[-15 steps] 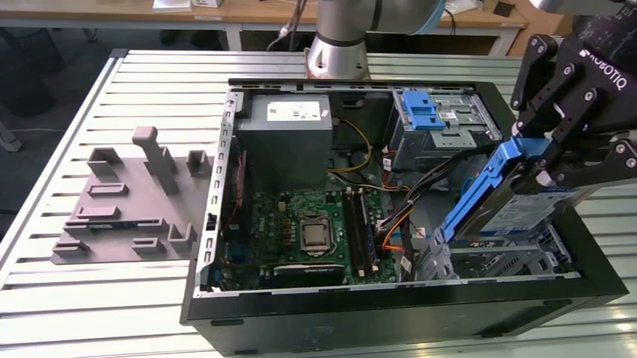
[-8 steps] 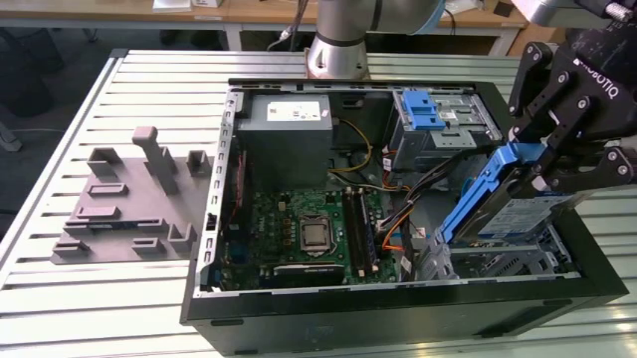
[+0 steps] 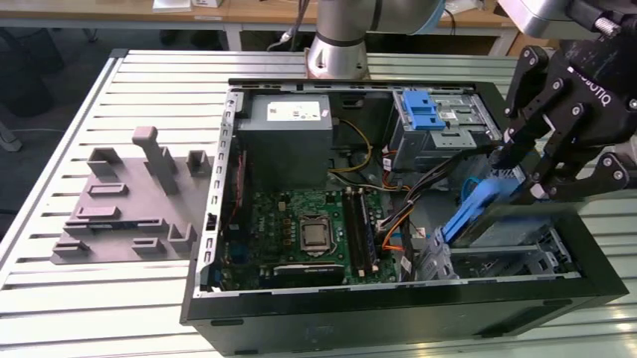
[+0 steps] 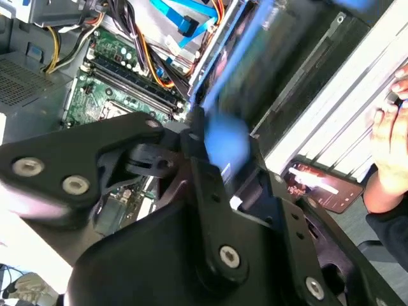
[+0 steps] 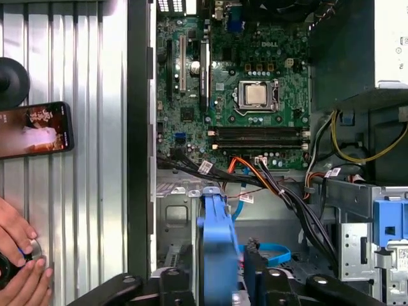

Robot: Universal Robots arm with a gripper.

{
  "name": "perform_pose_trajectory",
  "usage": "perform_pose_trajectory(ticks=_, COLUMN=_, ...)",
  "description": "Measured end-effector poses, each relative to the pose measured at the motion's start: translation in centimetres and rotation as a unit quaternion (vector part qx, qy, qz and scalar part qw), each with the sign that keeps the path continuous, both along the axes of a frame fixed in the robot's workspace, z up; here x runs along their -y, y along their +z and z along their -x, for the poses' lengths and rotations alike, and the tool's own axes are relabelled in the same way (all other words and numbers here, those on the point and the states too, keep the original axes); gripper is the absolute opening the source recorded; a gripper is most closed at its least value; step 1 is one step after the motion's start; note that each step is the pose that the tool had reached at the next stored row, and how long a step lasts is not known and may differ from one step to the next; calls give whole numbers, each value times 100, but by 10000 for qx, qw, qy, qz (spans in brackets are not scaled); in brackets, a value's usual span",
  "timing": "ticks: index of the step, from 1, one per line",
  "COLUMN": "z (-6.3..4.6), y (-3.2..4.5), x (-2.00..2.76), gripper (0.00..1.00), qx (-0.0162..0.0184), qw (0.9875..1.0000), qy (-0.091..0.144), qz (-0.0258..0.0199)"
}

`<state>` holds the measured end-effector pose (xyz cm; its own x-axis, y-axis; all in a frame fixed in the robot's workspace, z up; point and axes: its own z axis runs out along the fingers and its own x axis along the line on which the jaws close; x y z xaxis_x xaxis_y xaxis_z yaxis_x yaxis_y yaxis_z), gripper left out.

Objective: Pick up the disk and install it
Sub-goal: 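Insert the disk into the insertion slot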

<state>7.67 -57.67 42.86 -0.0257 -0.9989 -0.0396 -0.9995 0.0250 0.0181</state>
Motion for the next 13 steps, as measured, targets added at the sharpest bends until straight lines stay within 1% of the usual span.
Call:
perform_pose_trajectory(ticks=1, z=0, y=-7, x=0, gripper=43, qx=0, qw=10000, qy=0, qz=0)
perform_pose_trajectory(ticks=2, z=0, y=-14, x=0, gripper=50, qx=0, qw=10000, qy=0, qz=-2)
perform_pose_trajectory(ticks=7, z=0, y=-49, x=0, gripper=48, qx=0, qw=10000, qy=0, qz=-1)
perform_pose_trajectory(ticks=9, z=0, y=-66, x=0, gripper=36, qx=0, qw=10000, qy=0, qz=-1)
perform_pose_trajectory(ticks=10, z=0, y=-75, x=0, gripper=36, qx=0, qw=10000, qy=0, qz=-1)
perform_pose_trajectory(ticks=12, z=0, y=-91, x=0, gripper=24, qx=0, qw=10000, qy=0, qz=-1)
perform_pose_trajectory(ticks=13, z=0, y=-98, x=0, gripper=24, qx=0, qw=10000, qy=0, qz=0)
